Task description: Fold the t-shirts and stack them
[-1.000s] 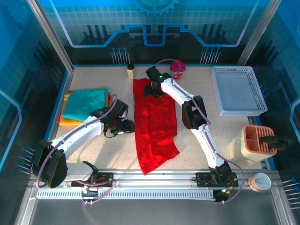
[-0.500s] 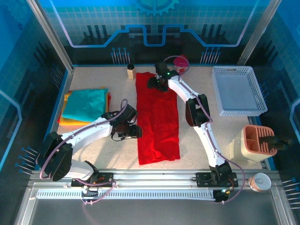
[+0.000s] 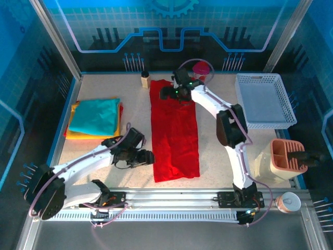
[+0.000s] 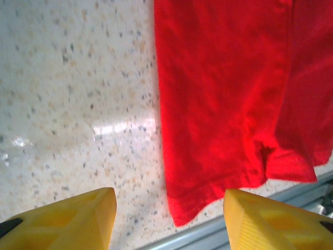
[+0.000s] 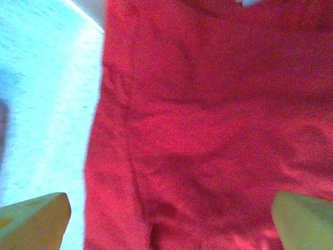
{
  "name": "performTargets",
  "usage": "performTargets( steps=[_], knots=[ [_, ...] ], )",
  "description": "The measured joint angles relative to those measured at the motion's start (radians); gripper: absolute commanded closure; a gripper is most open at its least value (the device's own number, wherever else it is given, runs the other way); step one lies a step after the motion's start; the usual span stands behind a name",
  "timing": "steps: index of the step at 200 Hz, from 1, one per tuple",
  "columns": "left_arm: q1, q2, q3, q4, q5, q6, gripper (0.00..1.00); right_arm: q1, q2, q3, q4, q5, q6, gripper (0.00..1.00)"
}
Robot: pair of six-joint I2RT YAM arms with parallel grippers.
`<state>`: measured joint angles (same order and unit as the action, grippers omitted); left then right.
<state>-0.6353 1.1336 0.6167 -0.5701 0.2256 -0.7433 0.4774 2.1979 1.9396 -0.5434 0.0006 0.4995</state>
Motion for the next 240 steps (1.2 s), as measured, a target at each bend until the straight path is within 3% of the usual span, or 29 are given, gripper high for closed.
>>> performTargets(
  steps=[33, 82, 138, 164, 240],
  knots=[
    [-0.037, -0.063, -0.06, 0.001, 0.012, -0.075, 0.42, -0.007, -0.294, -0.218, -0.018, 0.028, 0.002, 0.0],
    [-0.14, -0.048, -0.123, 0.093, 0.016, -0.208, 0.45, -0.015, -0.6, -0.652, -0.084, -0.02, 0.031, 0.32],
    [-0.207, 0.11, -0.111, 0.184, 0.007, -0.29, 0.48, -0.011, -0.826, -1.098, -0.153, -0.107, 0.113, 0.4],
    [-0.219, 0.143, -0.084, 0.184, -0.009, -0.307, 0.49, 0.004, -0.893, -1.197, -0.164, -0.129, 0.16, 0.44],
    [-0.225, 0.217, -0.035, 0.172, -0.021, -0.316, 0.51, 0.185, -0.921, -1.333, -0.09, -0.17, 0.354, 0.47]
  ],
)
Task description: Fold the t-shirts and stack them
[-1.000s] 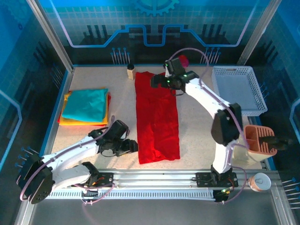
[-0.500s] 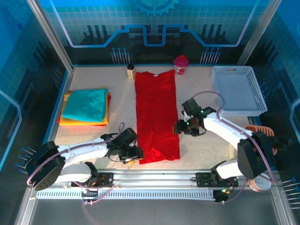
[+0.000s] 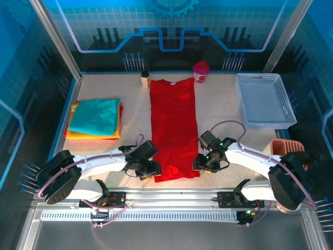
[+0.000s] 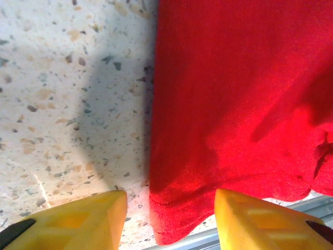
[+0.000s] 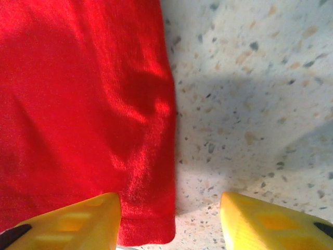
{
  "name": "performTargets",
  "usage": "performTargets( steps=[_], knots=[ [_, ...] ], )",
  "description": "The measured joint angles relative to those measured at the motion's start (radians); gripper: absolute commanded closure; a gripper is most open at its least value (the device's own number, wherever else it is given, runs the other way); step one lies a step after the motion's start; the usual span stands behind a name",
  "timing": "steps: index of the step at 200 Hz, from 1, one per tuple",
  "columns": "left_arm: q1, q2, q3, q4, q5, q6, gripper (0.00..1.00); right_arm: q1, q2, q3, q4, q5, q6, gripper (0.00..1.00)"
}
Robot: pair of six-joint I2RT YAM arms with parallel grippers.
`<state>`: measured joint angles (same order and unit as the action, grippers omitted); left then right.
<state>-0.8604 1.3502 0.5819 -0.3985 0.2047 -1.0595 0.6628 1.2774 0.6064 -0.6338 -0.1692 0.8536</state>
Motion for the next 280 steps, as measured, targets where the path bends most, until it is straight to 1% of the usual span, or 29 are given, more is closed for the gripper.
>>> performTargets(
  steps=[44, 54, 76, 81, 91, 97, 110, 117, 144, 156, 165, 202, 222, 251, 280],
  knots=[
    [0.0, 0.051, 0.043, -0.01, 0.002, 0.0, 0.53, 0.047, 0.006, -0.001, 0.045, 0.0, 0.078, 0.5],
    [0.0, 0.059, 0.05, -0.012, 0.002, 0.0, 0.55, 0.061, 0.014, -0.001, 0.059, 0.0, 0.093, 0.55],
    [0.0, 0.074, 0.061, -0.015, 0.002, 0.005, 0.6, 0.09, 0.04, -0.005, 0.082, 0.004, 0.127, 0.59],
    [0.0, 0.077, 0.063, -0.015, 0.002, 0.006, 0.61, 0.096, 0.044, -0.008, 0.087, 0.004, 0.134, 0.62],
    [0.0, 0.083, 0.066, -0.014, 0.002, 0.012, 0.65, 0.103, 0.047, -0.012, 0.094, 0.005, 0.151, 0.65],
    [0.0, 0.086, 0.067, -0.014, 0.001, 0.014, 0.68, 0.105, 0.047, -0.012, 0.098, 0.005, 0.157, 0.7],
    [0.0, 0.091, 0.07, -0.015, -0.001, 0.016, 0.73, 0.109, 0.047, -0.015, 0.112, 0.009, 0.173, 0.75],
    [0.0, 0.092, 0.07, -0.015, -0.002, 0.017, 0.76, 0.112, 0.047, -0.018, 0.115, 0.011, 0.181, 0.81],
    [0.0, 0.095, 0.07, -0.017, -0.014, 0.023, 0.94, 0.117, 0.031, -0.029, 0.119, 0.028, 0.204, 0.93],
    [0.0, 0.092, 0.07, -0.016, -0.016, 0.02, 1.0, 0.117, 0.0, -0.037, 0.11, 0.039, 0.209, 0.97],
    [0.0, 0.089, 0.07, -0.017, -0.019, 0.026, 1.0, 0.117, -0.031, -0.043, 0.1, 0.054, 0.22, 1.0],
    [-0.014, 0.047, 0.062, -0.027, -0.035, 0.029, 1.0, 0.118, -0.182, -0.063, 0.045, 0.111, 0.243, 1.0],
    [-0.032, 0.019, 0.062, -0.035, -0.036, 0.027, 1.0, 0.119, -0.238, -0.065, 0.021, 0.131, 0.254, 1.0],
    [-0.042, -0.014, 0.068, -0.06, -0.038, 0.026, 1.0, 0.122, -0.269, -0.057, -0.013, 0.153, 0.257, 1.0],
    [-0.034, -0.057, 0.127, -0.129, -0.067, 0.032, 1.0, 0.116, -0.277, -0.013, -0.032, 0.189, 0.256, 1.0]
  ],
)
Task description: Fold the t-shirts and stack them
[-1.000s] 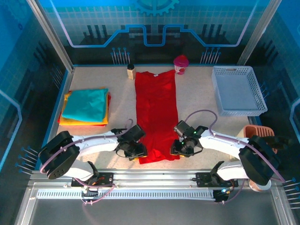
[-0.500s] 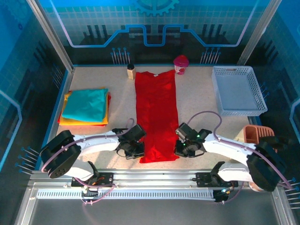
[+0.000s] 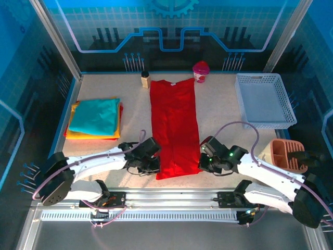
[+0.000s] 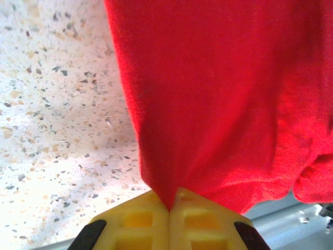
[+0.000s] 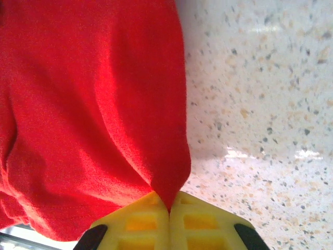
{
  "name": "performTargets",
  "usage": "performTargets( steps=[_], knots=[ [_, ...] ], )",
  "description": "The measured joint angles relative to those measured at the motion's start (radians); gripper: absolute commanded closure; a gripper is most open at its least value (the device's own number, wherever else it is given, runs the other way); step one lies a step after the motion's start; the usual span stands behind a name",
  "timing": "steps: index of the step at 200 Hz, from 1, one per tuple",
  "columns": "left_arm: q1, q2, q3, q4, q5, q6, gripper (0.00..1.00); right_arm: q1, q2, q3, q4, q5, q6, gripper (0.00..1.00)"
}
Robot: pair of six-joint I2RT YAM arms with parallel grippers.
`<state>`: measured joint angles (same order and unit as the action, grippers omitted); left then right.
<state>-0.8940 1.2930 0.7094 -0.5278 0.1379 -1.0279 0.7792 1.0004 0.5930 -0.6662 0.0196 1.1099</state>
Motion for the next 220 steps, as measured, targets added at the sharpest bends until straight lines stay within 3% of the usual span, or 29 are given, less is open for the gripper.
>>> performTargets(
  steps=[61, 127, 220],
  knots=[
    [0.179, 0.01, 0.135, -0.06, -0.001, 0.121, 1.0, -0.172, 0.126, 0.177, 0.035, -0.009, -0.106, 1.0],
    [0.327, 0.277, 0.459, -0.145, -0.011, 0.345, 1.0, -0.307, 0.382, 0.402, 0.11, -0.075, -0.269, 1.0],
    [0.478, 0.513, 0.703, -0.149, -0.01, 0.505, 1.0, -0.41, 0.723, 0.69, 0.15, -0.196, -0.414, 1.0]
  ],
)
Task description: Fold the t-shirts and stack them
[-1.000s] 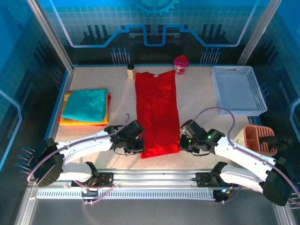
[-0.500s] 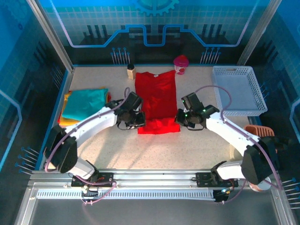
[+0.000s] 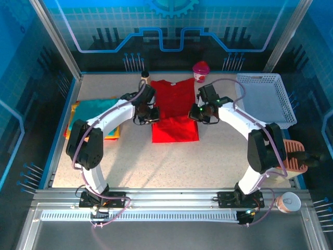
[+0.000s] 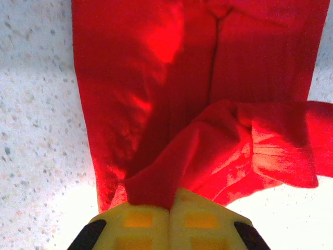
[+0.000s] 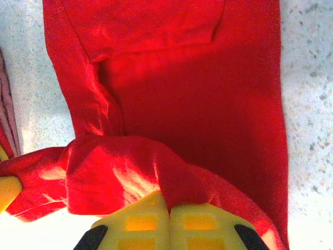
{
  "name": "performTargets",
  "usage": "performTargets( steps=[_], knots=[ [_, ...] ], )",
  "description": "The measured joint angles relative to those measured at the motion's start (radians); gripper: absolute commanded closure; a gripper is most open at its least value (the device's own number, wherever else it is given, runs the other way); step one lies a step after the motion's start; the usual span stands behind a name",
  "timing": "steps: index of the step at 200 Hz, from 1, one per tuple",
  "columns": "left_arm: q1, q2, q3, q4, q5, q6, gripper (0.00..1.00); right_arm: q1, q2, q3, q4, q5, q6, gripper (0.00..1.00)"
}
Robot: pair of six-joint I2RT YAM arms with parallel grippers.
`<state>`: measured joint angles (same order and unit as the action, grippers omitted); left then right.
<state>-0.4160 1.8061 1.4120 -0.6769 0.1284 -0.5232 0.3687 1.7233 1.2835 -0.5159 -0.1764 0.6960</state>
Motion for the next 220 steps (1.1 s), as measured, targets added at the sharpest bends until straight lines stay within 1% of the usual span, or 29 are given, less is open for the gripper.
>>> performTargets(
  steps=[27, 37, 59, 68, 73, 76, 81, 92, 99, 113, 125, 129, 146, 152, 157, 170, 187, 220],
  knots=[
    [0.027, 0.06, 0.041, 0.011, 0.014, 0.023, 1.0, -0.028, 0.063, 0.055, -0.001, -0.024, -0.008, 1.0],
    [0.036, 0.083, 0.049, 0.019, 0.023, 0.029, 0.97, -0.035, 0.08, 0.066, -0.003, -0.027, -0.009, 1.0],
    [0.053, 0.13, 0.058, 0.032, 0.043, 0.034, 0.96, -0.047, 0.111, 0.084, -0.006, -0.031, -0.009, 1.0],
    [0.061, 0.149, 0.064, 0.034, 0.051, 0.034, 0.94, -0.052, 0.123, 0.09, -0.005, -0.034, -0.009, 1.0],
    [0.064, 0.159, 0.07, 0.034, 0.055, 0.036, 0.91, -0.055, 0.13, 0.093, -0.006, -0.035, -0.009, 0.97],
    [0.067, 0.166, 0.074, 0.035, 0.057, 0.037, 0.9, -0.056, 0.134, 0.096, -0.005, -0.037, -0.009, 0.93],
    [0.071, 0.176, 0.081, 0.038, 0.061, 0.037, 0.86, -0.06, 0.145, 0.103, -0.005, -0.04, -0.009, 0.88],
    [0.08, 0.197, 0.1, 0.042, 0.068, 0.051, 0.76, -0.068, 0.173, 0.123, 0.0, -0.046, -0.009, 0.83],
    [0.086, 0.209, 0.113, 0.046, 0.072, 0.057, 0.7, -0.071, 0.195, 0.138, 0.006, -0.049, -0.01, 0.76],
    [0.1, 0.241, 0.151, 0.053, 0.082, 0.056, 0.67, -0.08, 0.243, 0.167, 0.016, -0.055, -0.008, 0.58],
    [0.113, 0.272, 0.192, 0.058, 0.091, 0.057, 0.63, -0.09, 0.284, 0.195, 0.024, -0.064, -0.014, 0.39],
    [0.117, 0.28, 0.203, 0.058, 0.092, 0.056, 0.62, -0.094, 0.296, 0.201, 0.026, -0.066, -0.018, 0.35],
    [0.146, 0.309, 0.25, 0.058, 0.11, 0.058, 0.6, -0.109, 0.321, 0.212, 0.036, -0.069, -0.013, 0.23],
    [0.156, 0.311, 0.256, 0.058, 0.114, 0.059, 0.59, -0.113, 0.322, 0.212, 0.035, -0.071, -0.015, 0.2],
    [0.164, 0.311, 0.256, 0.058, 0.116, 0.059, 0.58, -0.117, 0.321, 0.212, 0.035, -0.071, -0.022, 0.15],
    [0.182, 0.301, 0.246, 0.062, 0.116, 0.059, 0.57, -0.122, 0.31, 0.206, 0.041, -0.071, -0.032, 0.08],
    [0.193, 0.255, 0.177, 0.072, 0.117, 0.059, 0.58, -0.124, 0.263, 0.161, 0.046, -0.071, -0.042, 0.08],
    [0.176, 0.094, -0.074, 0.105, 0.135, 0.051, 0.58, -0.124, 0.097, -0.017, 0.062, -0.079, -0.05, 0.15]
  ],
)
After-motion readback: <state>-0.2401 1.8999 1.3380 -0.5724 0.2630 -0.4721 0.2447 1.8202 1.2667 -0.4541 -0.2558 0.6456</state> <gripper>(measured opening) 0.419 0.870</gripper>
